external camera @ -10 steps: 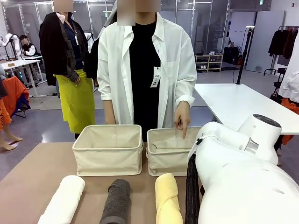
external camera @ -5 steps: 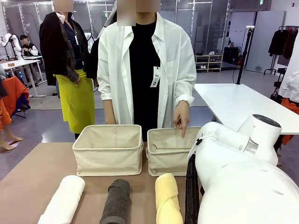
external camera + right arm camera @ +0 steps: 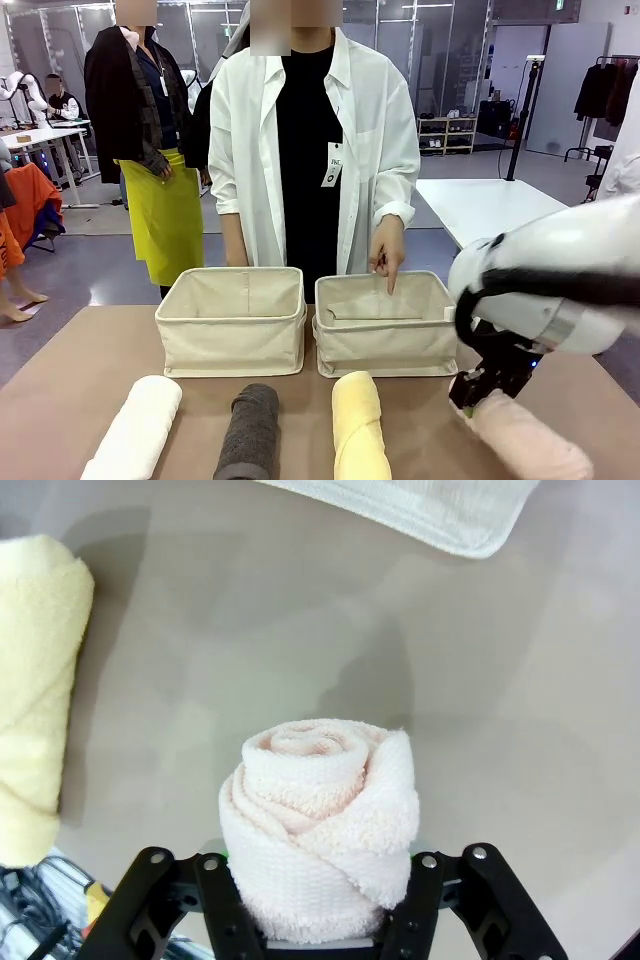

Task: Divide the towels into two baskets.
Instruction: Pick up one hotel-folded towel and place it in the Fabric basket indicated by the person.

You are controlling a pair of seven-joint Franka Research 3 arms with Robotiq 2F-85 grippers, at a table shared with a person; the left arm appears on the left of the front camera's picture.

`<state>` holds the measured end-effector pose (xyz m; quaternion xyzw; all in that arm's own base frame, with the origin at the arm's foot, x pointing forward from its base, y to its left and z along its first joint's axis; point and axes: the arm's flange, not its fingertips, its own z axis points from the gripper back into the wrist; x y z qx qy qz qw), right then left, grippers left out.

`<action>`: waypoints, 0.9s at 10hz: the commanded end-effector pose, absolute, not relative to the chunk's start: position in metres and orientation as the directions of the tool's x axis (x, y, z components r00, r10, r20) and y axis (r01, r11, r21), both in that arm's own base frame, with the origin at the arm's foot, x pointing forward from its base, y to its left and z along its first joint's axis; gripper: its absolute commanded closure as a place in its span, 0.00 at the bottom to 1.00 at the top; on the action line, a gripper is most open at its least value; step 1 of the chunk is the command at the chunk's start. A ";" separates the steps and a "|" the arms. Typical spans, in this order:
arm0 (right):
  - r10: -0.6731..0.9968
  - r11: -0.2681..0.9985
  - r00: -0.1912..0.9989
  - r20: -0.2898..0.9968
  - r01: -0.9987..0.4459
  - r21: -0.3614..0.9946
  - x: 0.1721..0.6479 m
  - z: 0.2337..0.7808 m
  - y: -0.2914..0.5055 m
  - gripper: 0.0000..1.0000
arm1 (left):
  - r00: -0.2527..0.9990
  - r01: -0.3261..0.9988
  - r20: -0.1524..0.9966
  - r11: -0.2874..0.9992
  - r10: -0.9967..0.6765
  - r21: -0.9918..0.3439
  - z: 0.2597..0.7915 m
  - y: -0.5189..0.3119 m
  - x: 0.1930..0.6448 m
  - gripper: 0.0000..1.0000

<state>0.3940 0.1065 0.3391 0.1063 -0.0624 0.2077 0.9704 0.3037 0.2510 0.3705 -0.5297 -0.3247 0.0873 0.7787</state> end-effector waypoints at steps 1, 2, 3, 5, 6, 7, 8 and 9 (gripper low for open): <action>0.534 0.808 0.819 0.209 -0.567 0.158 0.396 0.384 0.123 0.67 | 0.770 0.216 0.417 0.418 0.484 -0.883 0.372 0.253 0.302 0.00; 0.642 0.723 0.727 0.243 -0.679 0.125 0.398 0.404 0.128 0.67 | 0.770 0.216 0.417 0.418 0.484 -0.883 0.372 0.253 0.302 0.00; 0.721 0.647 0.643 0.259 -0.758 0.080 0.402 0.423 0.135 0.67 | 0.770 0.216 0.417 0.418 0.484 -0.883 0.372 0.253 0.302 0.00; 0.879 0.436 0.420 0.225 -0.900 -0.023 0.405 0.453 0.161 0.67 | 0.770 0.216 0.417 0.418 0.484 -0.883 0.372 0.253 0.302 0.00; 0.932 0.310 0.294 0.212 -0.949 -0.050 0.406 0.466 0.173 0.67 | 0.770 0.216 0.417 0.418 0.484 -0.883 0.372 0.253 0.302 0.00; 0.967 0.191 0.173 0.185 -0.978 -0.081 0.406 0.482 0.180 0.67 | 0.770 0.216 0.417 0.418 0.484 -0.883 0.372 0.253 0.302 0.00; 0.982 0.115 0.096 0.161 -0.987 -0.111 0.405 0.495 0.192 0.67 | 0.770 0.216 0.417 0.418 0.484 -0.883 0.372 0.253 0.302 0.00; 0.974 0.155 0.133 0.181 -0.981 -0.114 0.406 0.501 0.203 0.67 | 0.770 0.216 0.417 0.418 0.484 -0.883 0.372 0.253 0.302 0.00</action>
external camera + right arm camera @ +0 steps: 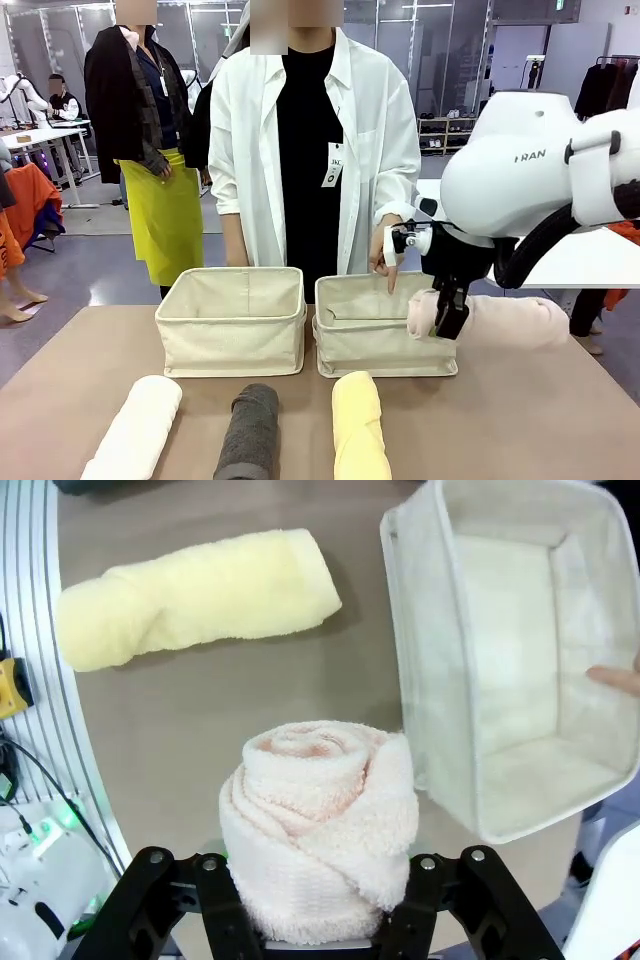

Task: Divide the towels into two baskets.
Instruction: Pick up one hotel-folded towel and place it in the Fabric basket indicated by the person.

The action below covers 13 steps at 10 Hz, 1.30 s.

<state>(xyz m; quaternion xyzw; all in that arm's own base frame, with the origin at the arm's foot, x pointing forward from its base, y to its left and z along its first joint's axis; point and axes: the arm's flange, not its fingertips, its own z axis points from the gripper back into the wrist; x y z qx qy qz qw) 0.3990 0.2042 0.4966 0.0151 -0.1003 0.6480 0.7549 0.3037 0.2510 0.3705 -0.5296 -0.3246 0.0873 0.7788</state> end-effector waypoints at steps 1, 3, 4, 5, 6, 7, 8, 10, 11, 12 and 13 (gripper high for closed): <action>0.938 0.281 0.250 0.240 -0.954 -0.108 0.407 0.498 0.207 0.67 | 0.770 0.216 0.417 0.418 0.484 -0.883 0.372 0.253 0.302 0.00; 0.975 0.160 0.140 0.171 -0.981 -0.107 0.399 0.497 0.204 0.67 | 0.770 0.216 0.417 0.418 0.484 -0.883 0.372 0.253 0.302 0.00; 0.975 0.160 0.140 0.171 -0.981 -0.107 0.399 0.497 0.204 0.67 | 0.770 0.216 0.417 0.418 0.484 -0.883 0.372 0.253 0.302 0.00; 0.975 0.160 0.140 0.171 -0.981 -0.107 0.399 0.497 0.204 0.67 | 0.770 0.216 0.417 0.418 0.484 -0.883 0.372 0.253 0.302 0.00; 0.971 0.178 0.157 0.179 -0.978 -0.106 0.401 0.496 0.204 0.67 | 0.770 0.216 0.417 0.418 0.484 -0.883 0.372 0.253 0.302 0.00; 0.983 0.127 0.102 0.152 -0.978 -0.165 0.443 0.498 0.227 0.67 | 0.770 0.216 0.417 0.418 0.484 -0.883 0.372 0.253 0.302 0.00; 0.991 0.069 0.049 0.123 -0.983 -0.168 0.479 0.499 0.245 0.67 | 0.770 0.216 0.417 0.418 0.484 -0.883 0.372 0.253 0.302 0.00; 0.994 0.037 0.019 0.112 -0.986 -0.160 0.526 0.505 0.272 0.67 | 0.770 0.216 0.417 0.418 0.484 -0.883 0.372 0.253 0.302 0.00; 0.996 0.002 -0.011 0.094 -0.990 -0.143 0.549 0.505 0.287 0.67 | 0.770 0.216 0.417 0.418 0.484 -0.883 0.372 0.253 0.302 0.00; 0.996 0.001 -0.009 0.089 -0.994 -0.113 0.571 0.501 0.297 0.67 | 0.770 0.216 0.417 0.418 0.484 -0.883 0.372 0.253 0.302 0.00; 0.996 0.009 0.001 0.090 -0.996 -0.089 0.586 0.493 0.305 0.67 | 0.770 0.216 0.417 0.418 0.484 -0.883 0.372 0.253 0.302 0.00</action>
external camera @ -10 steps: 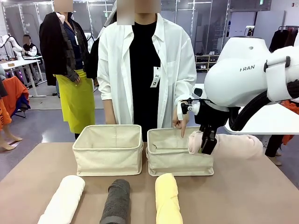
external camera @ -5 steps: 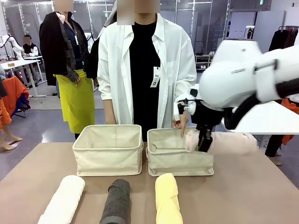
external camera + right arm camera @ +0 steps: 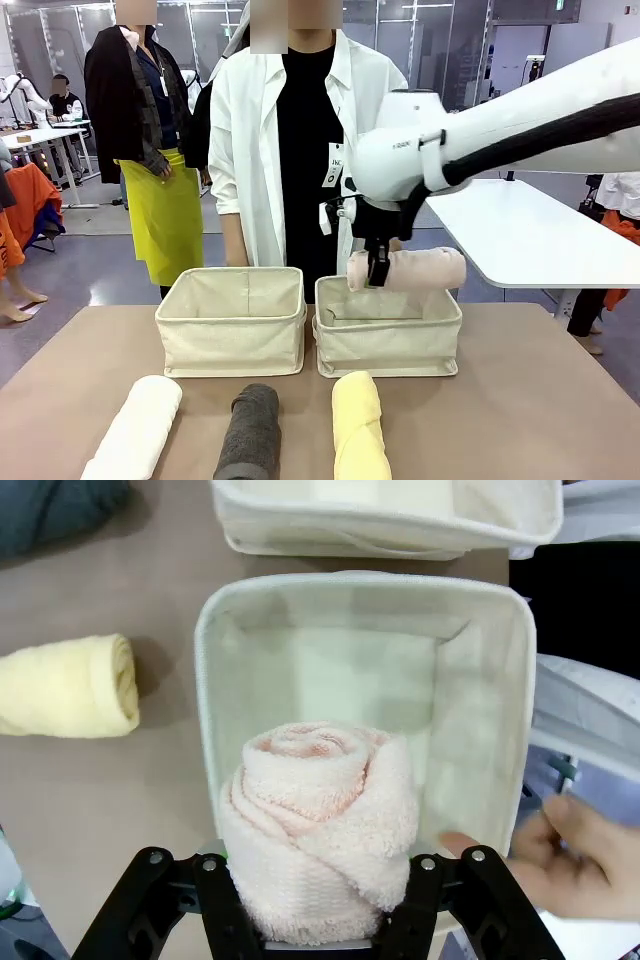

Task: Divide the towels into two baskets.
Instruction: Pick up one hotel-folded towel and place it in the Fabric basket indicated by the person.

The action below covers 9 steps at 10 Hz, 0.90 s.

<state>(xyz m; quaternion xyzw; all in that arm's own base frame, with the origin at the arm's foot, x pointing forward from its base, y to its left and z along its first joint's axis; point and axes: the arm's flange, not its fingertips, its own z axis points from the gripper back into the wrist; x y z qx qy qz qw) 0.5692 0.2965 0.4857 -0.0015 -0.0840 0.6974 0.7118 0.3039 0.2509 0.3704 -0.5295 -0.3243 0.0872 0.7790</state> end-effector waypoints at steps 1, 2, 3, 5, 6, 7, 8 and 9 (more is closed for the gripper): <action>0.995 0.018 0.012 0.101 -0.998 -0.066 0.599 0.484 0.312 0.67 | 0.770 0.216 0.417 0.418 0.484 -0.883 0.372 0.253 0.302 0.00; 0.994 0.012 0.007 0.105 -0.999 -0.050 0.607 0.476 0.317 0.67 | 0.770 0.216 0.417 0.418 0.484 -0.883 0.372 0.253 0.302 0.00; 0.996 0.014 0.011 0.094 -0.999 -0.032 0.615 0.467 0.322 0.67 | 0.770 0.216 0.417 0.418 0.484 -0.883 0.372 0.253 0.302 0.00; 0.996 0.022 0.022 0.085 -1.000 0.003 0.622 0.444 0.326 0.67 | 0.770 0.216 0.417 0.418 0.484 -0.883 0.372 0.253 0.302 0.00; 0.996 0.018 0.018 0.082 -1.000 0.006 0.623 0.432 0.325 0.67 | 0.770 0.216 0.417 0.418 0.484 -0.883 0.372 0.253 0.302 0.00; 0.995 0.022 0.023 0.094 -1.000 0.009 0.623 0.422 0.323 0.61 | 0.770 0.216 0.417 0.418 0.484 -0.883 0.372 0.253 0.302 0.00; 0.995 0.027 0.029 0.099 -0.999 0.022 0.624 0.416 0.323 0.49 | 0.770 0.216 0.417 0.418 0.484 -0.883 0.372 0.253 0.302 0.00; 0.995 0.018 0.020 0.101 -1.000 0.016 0.624 0.412 0.322 0.27 | 0.770 0.216 0.417 0.418 0.484 -0.883 0.372 0.253 0.302 0.00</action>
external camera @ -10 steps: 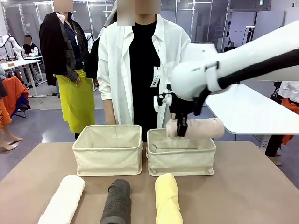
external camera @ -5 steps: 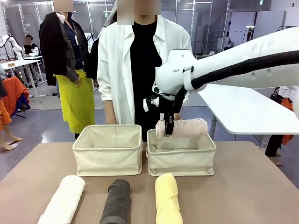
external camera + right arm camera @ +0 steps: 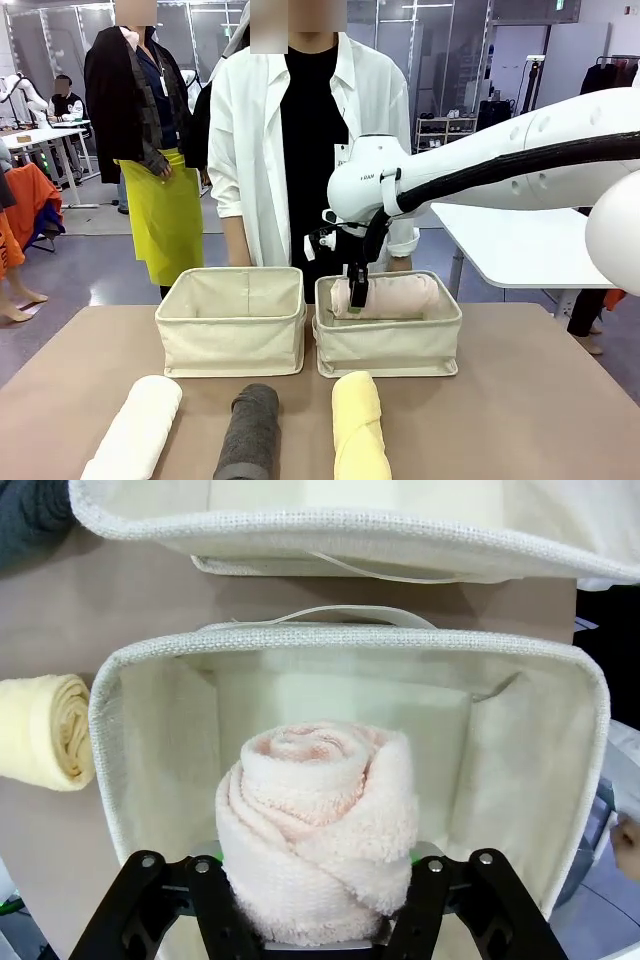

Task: Divide the towels into two baskets.
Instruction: Pick up one hotel-folded towel and place it in the Fabric basket indicated by the person, then pick up one hotel-folded towel from the bottom of the table and place it in the Fabric basket indicated by the person.

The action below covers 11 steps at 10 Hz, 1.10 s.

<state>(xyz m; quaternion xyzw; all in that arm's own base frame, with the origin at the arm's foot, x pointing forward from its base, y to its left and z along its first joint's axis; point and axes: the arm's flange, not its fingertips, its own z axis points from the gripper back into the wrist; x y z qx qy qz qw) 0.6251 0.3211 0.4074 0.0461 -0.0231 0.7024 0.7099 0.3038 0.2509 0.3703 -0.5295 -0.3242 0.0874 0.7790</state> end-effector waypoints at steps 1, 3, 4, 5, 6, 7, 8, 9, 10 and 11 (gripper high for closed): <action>0.996 0.020 0.022 0.081 -1.000 0.021 0.623 0.410 0.323 0.14 | 0.770 0.216 0.417 0.418 0.484 -0.883 0.372 0.253 0.302 0.00; 0.998 0.008 0.009 0.069 -1.000 0.022 0.623 0.410 0.326 0.00 | 0.770 0.216 0.417 0.418 0.484 -0.883 0.372 0.253 0.302 0.00; 0.998 0.007 0.008 0.063 -1.000 0.025 0.623 0.409 0.327 0.00 | 0.770 0.216 0.417 0.418 0.484 -0.883 0.372 0.253 0.302 0.00; 0.998 0.009 0.010 0.056 -1.000 0.020 0.622 0.409 0.329 0.01 | 0.770 0.216 0.417 0.418 0.484 -0.883 0.372 0.253 0.302 0.00; 0.998 0.027 0.027 0.057 -1.000 0.006 0.619 0.411 0.327 0.00 | 0.770 0.216 0.417 0.418 0.484 -0.883 0.372 0.253 0.302 0.00; 0.997 -0.008 -0.005 0.082 -1.000 0.026 0.623 0.408 0.325 0.00 | 0.770 0.216 0.417 0.418 0.484 -0.883 0.372 0.253 0.302 0.00; 0.997 -0.008 -0.005 0.082 -1.000 0.026 0.623 0.408 0.325 0.00 | 0.770 0.216 0.417 0.418 0.484 -0.883 0.372 0.253 0.302 0.00; 0.997 -0.008 -0.005 0.082 -1.000 0.026 0.623 0.408 0.325 0.00 | 0.770 0.216 0.417 0.418 0.484 -0.883 0.372 0.253 0.302 0.00; 0.997 -0.008 -0.005 0.082 -1.000 0.026 0.623 0.408 0.325 0.00 | 0.770 0.216 0.417 0.418 0.484 -0.883 0.372 0.253 0.302 0.00; 0.997 -0.008 -0.005 0.082 -1.000 0.026 0.623 0.408 0.325 0.00 | 0.770 0.216 0.417 0.418 0.484 -0.883 0.372 0.253 0.302 0.00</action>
